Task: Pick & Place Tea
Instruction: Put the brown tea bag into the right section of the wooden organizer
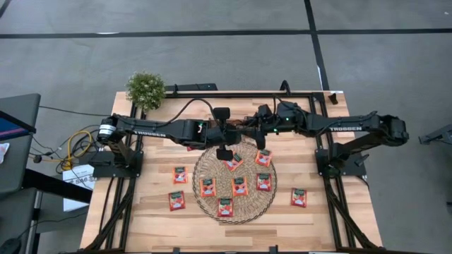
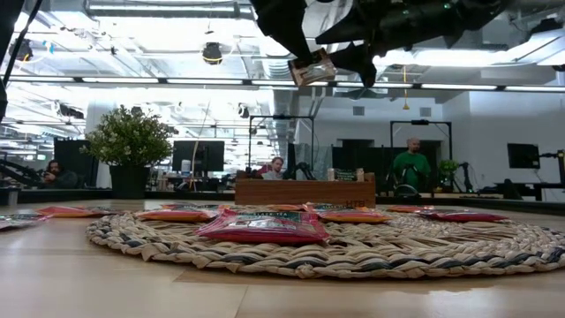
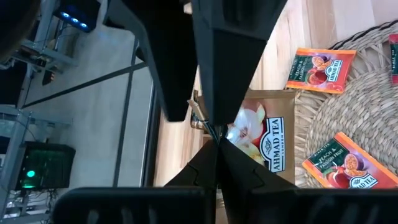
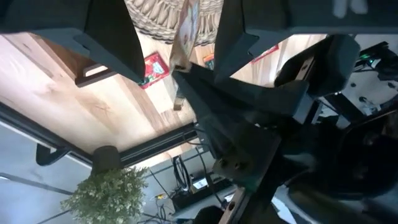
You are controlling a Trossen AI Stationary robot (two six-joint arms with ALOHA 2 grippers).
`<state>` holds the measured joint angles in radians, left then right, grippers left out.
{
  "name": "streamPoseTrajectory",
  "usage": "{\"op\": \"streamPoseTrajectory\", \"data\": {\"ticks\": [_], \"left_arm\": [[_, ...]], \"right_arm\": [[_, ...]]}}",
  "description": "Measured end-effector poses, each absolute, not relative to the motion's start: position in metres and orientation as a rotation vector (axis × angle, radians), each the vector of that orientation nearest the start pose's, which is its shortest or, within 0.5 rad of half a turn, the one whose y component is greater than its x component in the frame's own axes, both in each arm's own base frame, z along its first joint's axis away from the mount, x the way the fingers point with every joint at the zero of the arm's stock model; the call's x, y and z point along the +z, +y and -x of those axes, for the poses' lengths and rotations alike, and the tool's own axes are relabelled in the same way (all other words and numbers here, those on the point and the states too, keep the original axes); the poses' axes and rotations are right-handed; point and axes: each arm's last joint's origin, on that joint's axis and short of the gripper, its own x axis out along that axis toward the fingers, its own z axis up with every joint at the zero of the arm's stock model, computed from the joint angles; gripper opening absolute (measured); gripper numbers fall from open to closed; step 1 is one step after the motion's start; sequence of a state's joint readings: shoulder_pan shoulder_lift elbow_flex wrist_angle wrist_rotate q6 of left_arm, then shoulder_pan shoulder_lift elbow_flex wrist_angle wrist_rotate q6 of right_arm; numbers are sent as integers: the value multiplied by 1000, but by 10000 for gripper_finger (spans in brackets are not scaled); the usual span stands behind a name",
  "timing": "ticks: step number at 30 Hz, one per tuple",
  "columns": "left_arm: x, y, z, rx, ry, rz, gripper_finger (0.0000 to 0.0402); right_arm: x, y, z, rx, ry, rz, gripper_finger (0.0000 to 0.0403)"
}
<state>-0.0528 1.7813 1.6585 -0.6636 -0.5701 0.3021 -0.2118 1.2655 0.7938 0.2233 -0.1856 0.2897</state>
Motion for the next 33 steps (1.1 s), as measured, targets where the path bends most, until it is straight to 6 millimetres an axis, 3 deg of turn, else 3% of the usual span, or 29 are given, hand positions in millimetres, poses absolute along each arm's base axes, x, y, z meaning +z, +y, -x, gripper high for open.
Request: {"op": "streamPoseTrajectory", "data": {"ticks": [8, 17, 23, 33], "left_arm": [[326, -5, -391, 376, 834, -528, 0], [325, -5, -391, 377, 835, -528, 0], [325, -5, -391, 377, 835, -528, 0], [325, -5, -391, 378, 833, -526, 0]], "right_arm": [[274, -54, -274, -70, 285, -346, 106], [274, -54, -274, -69, 286, -346, 68], [274, -54, -274, -68, 286, -346, 10], [273, -55, -273, -82, 290, -364, 1]]}}
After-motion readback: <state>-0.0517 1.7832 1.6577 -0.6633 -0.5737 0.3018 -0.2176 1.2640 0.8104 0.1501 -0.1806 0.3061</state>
